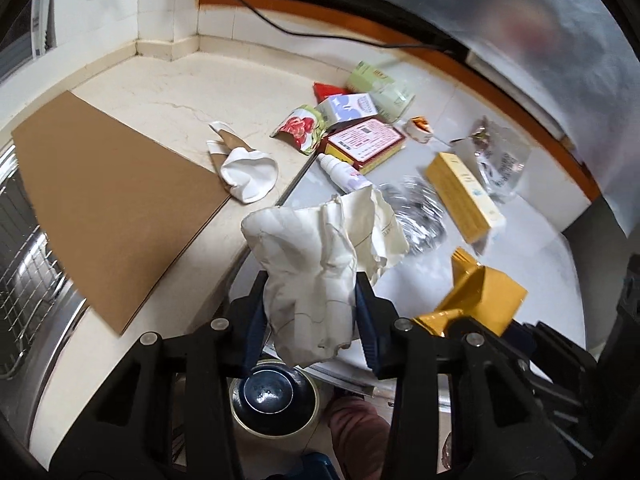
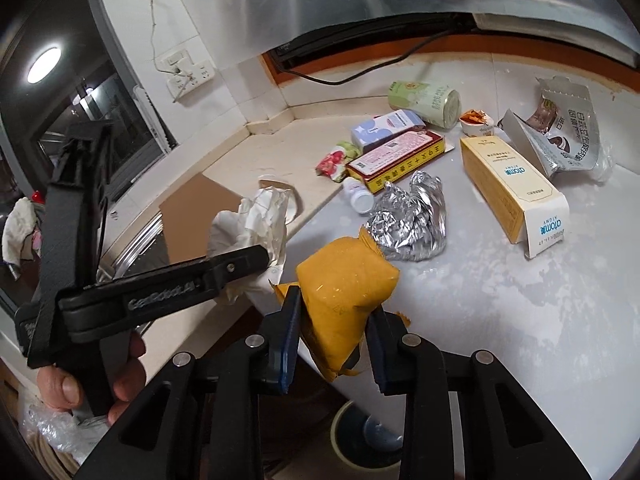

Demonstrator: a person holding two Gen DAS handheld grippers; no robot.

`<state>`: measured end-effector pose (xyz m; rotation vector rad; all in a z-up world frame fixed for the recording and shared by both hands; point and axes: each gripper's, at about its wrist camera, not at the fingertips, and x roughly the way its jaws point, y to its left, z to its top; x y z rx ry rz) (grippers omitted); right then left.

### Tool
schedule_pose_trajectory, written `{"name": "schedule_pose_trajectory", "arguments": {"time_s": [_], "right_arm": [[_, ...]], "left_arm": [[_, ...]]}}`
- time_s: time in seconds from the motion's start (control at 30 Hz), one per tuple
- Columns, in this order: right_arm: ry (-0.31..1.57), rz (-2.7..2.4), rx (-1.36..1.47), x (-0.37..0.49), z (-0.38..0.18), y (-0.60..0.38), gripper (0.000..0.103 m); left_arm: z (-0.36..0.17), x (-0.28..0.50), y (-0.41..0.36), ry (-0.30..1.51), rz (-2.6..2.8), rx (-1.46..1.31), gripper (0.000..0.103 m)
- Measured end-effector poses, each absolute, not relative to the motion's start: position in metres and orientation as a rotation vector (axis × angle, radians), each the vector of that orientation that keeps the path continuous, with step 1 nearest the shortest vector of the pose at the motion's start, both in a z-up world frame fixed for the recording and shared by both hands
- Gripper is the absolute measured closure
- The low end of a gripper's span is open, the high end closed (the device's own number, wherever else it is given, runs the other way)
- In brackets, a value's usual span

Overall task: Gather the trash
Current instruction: 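Carry the tissues and yellow bag down over the floor bin with both grippers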

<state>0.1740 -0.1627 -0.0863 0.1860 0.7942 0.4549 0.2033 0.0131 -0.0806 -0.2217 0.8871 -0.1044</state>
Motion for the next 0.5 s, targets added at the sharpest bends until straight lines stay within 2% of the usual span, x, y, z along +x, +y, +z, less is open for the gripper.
{"name": "schedule_pose_trajectory", "arguments": {"time_s": [0.2, 0.5], "right_arm": [[0.801, 0.487, 0.161, 0.131, -0.081, -0.156, 0.074], [0.876, 0.536, 0.102, 0.078, -0.106, -0.140, 0.074]], "left_arm": [[-0.071, 0.142, 0.020, 0.847, -0.122, -0.192, 0.066], [-0.103, 0.074, 0.029, 0.869, -0.100, -0.148, 0.066]]}}
